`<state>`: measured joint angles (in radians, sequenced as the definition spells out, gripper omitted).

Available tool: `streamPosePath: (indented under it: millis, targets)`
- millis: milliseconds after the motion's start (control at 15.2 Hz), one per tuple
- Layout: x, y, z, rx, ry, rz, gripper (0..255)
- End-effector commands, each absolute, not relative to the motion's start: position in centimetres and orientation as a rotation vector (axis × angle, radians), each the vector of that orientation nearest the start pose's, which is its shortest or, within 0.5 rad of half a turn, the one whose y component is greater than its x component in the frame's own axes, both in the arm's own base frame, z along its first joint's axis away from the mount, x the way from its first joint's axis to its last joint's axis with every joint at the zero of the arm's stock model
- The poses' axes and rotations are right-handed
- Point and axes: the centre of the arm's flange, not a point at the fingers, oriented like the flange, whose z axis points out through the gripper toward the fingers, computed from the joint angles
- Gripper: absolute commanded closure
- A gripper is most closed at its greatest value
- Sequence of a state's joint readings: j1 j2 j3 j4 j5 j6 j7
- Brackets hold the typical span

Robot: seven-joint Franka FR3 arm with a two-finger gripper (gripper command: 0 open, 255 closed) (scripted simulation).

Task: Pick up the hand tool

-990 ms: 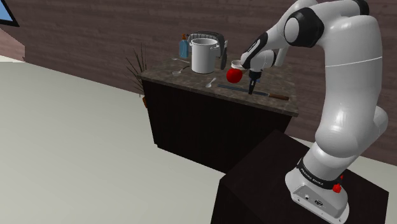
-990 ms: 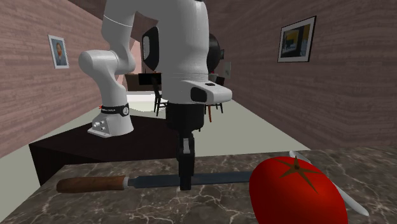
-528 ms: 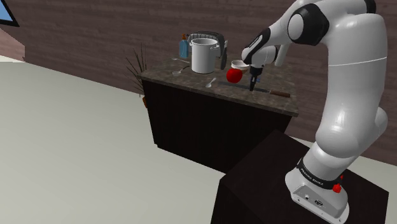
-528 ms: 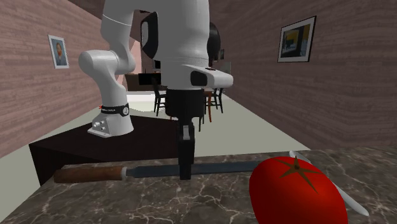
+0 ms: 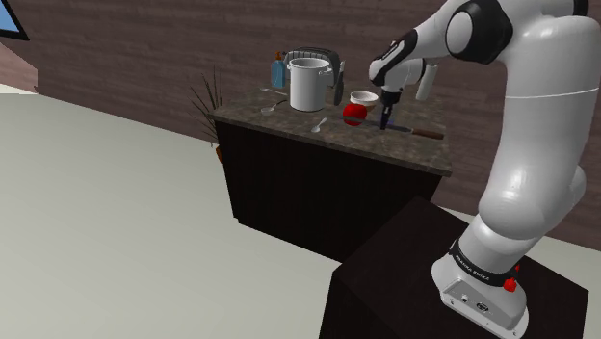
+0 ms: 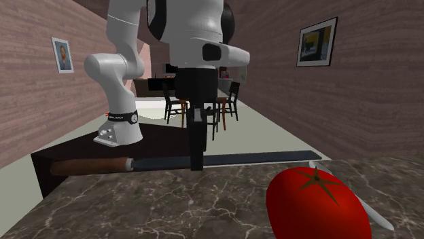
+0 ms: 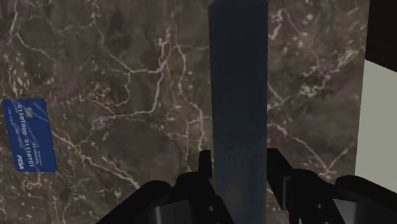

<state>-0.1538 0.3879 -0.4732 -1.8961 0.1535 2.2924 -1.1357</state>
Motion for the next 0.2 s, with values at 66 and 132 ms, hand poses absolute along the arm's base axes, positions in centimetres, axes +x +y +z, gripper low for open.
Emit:
streamPosePath:
  millis: [66,132]
  targets:
    - [52.26,-35.20,33.45,-3.140,-0.711,0.010,255]
    - [52.26,-35.20,33.45,-3.140,-0.711,0.010,255]
